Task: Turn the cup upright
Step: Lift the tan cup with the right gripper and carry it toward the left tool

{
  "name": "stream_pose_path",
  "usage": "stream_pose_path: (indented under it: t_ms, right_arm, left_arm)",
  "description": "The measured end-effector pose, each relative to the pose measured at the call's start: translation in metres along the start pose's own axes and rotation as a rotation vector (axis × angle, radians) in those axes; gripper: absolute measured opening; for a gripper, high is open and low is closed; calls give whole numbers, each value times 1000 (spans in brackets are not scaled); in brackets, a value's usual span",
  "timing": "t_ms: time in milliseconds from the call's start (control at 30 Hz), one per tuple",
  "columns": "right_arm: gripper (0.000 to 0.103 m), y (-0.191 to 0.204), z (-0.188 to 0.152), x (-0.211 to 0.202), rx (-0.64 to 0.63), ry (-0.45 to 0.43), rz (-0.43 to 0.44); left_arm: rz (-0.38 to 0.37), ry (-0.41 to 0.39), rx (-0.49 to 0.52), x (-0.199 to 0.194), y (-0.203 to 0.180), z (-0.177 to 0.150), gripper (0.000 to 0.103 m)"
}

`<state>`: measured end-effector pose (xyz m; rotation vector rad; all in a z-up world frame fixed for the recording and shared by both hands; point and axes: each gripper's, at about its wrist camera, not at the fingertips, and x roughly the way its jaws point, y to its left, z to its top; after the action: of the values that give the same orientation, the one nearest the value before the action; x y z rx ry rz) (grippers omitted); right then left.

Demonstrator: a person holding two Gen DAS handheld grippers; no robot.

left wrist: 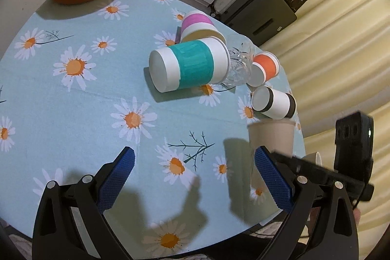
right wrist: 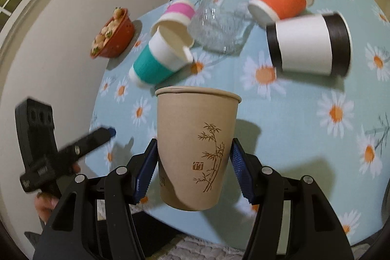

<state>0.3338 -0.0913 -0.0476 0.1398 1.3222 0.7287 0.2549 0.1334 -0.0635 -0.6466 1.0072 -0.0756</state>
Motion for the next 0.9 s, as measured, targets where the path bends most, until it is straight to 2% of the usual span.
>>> stream_pose_path:
  t_ms: [433, 767, 900]
  right_arm:
    - [60, -7, -52, -3, 34, 25, 15]
    - [61, -10, -59, 5, 53, 44, -13]
    - [69, -13, -60, 2, 71, 31, -15]
  left_arm:
    - [-8, -11, 4, -8, -1, -12, 96]
    - [-7, -5, -10, -7, 0, -16, 96]
    - [-7, 2, -15, -5, 1, -16, 96]
